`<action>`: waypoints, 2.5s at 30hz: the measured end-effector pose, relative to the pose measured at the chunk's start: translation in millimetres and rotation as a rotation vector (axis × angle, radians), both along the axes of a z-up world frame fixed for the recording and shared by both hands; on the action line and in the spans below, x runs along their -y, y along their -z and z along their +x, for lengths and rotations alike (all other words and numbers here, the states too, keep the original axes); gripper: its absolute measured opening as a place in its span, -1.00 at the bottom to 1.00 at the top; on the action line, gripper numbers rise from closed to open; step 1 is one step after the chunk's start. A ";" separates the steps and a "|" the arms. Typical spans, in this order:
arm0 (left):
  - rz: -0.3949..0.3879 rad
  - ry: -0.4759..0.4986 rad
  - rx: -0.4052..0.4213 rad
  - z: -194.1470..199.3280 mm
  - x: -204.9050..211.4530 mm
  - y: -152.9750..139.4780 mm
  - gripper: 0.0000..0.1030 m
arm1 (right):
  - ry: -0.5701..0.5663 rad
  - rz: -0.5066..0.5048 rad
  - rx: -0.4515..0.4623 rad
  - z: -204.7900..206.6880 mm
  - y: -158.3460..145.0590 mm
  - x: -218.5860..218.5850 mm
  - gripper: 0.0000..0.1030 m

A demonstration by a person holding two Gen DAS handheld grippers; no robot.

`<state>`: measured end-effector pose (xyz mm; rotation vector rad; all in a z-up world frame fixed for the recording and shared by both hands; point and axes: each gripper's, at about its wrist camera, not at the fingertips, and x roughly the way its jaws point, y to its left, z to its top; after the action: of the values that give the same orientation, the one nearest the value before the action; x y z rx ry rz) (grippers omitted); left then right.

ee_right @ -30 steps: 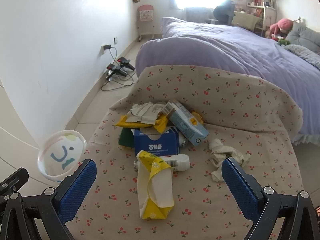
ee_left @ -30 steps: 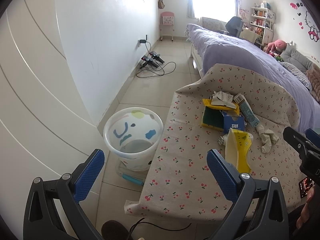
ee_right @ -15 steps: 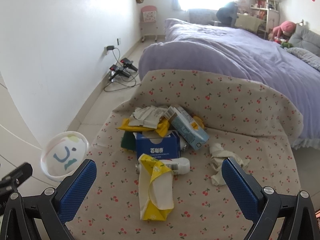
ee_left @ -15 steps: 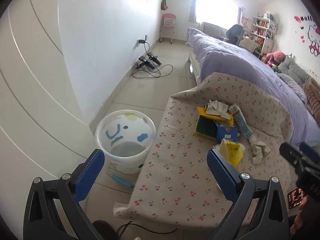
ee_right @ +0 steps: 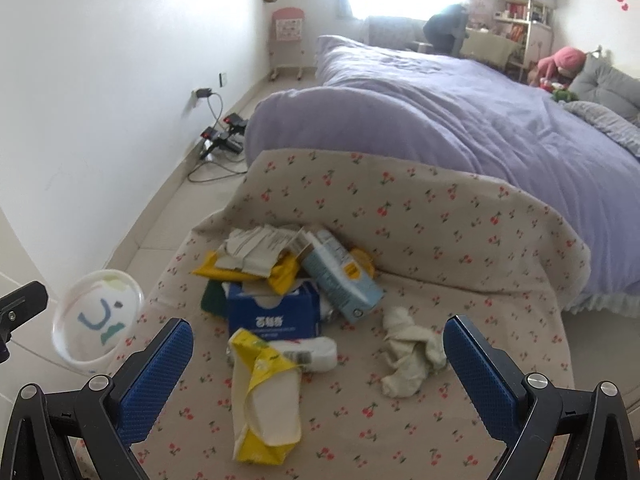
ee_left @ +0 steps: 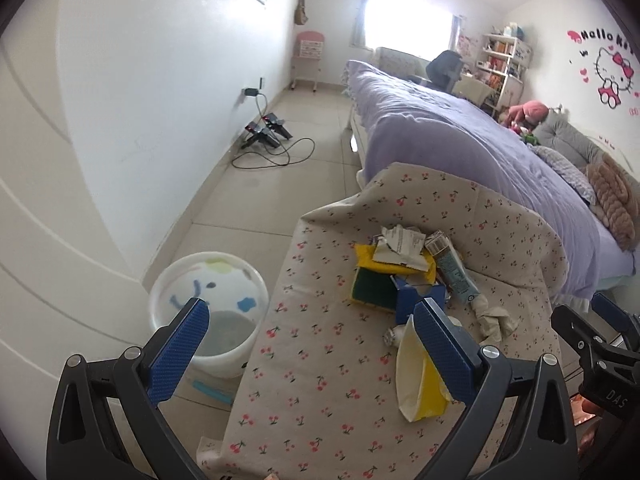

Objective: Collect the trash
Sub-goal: 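Reach the right tool toward the blue-and-white milk carton, then close the right tool on the milk carton while the left tool reaches the crumpled paper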

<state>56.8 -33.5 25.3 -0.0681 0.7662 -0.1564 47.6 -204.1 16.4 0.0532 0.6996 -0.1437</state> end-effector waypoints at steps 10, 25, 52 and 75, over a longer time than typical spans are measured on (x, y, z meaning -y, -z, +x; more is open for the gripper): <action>0.007 0.050 0.026 24.8 23.9 -6.2 1.00 | 0.037 0.024 -0.009 14.7 0.3 26.9 0.99; -0.033 0.079 -0.069 83.5 30.0 30.8 0.98 | 0.006 0.115 -0.130 83.6 12.8 53.8 0.99; -0.182 0.194 -0.165 147.2 74.8 89.5 0.50 | -0.003 0.054 -0.346 189.6 133.3 51.5 -0.09; -0.039 0.317 -0.319 191.9 144.6 107.7 -0.60 | 0.055 0.209 -0.264 147.8 77.7 124.7 -0.28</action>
<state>248.7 -178.2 -82.4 -0.0074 1.0901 -0.4699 195.3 -328.8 -61.3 0.2573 0.9756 -0.1311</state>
